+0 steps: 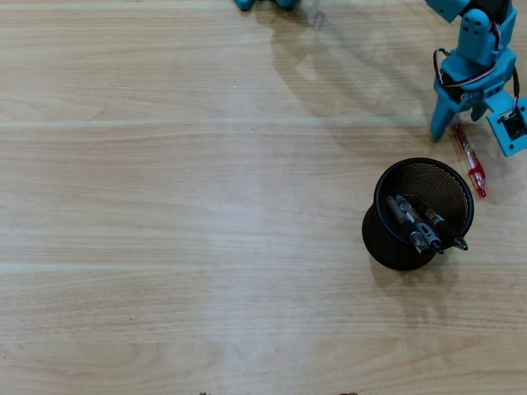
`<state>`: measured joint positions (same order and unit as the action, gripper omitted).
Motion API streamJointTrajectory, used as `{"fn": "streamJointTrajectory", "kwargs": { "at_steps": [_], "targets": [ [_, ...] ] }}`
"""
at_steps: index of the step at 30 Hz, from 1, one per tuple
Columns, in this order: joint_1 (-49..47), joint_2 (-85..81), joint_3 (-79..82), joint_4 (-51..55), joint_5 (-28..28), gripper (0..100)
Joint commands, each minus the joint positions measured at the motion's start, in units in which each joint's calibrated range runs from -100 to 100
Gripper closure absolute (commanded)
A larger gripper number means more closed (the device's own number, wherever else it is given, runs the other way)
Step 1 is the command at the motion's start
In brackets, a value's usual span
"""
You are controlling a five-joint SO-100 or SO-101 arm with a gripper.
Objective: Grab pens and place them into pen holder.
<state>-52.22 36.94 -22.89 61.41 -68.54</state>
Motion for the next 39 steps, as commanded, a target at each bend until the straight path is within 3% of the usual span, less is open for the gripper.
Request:
{"fn": "streamJointTrajectory", "kwargs": {
  "at_steps": [1,5,11,15,20,28,33,36,39],
  "targets": [
    [0.8,-0.3,-0.3,-0.8,-0.2,85],
    [0.3,0.8,-0.2,-1.8,-0.2,99],
    [0.0,1.7,6.4,-14.0,-0.1,98],
    [-0.2,-0.8,6.9,-15.1,0.4,98],
    [2.7,-12.0,4.3,-14.8,5.1,98],
    [15.0,-28.3,-7.4,-15.6,18.3,98],
    [22.3,-30.6,-10.3,-16.5,18.9,98],
    [24.8,-30.3,-7.0,-25.2,18.9,98],
    [25.7,-30.3,1.5,-40.3,18.3,98]
  ]
}}
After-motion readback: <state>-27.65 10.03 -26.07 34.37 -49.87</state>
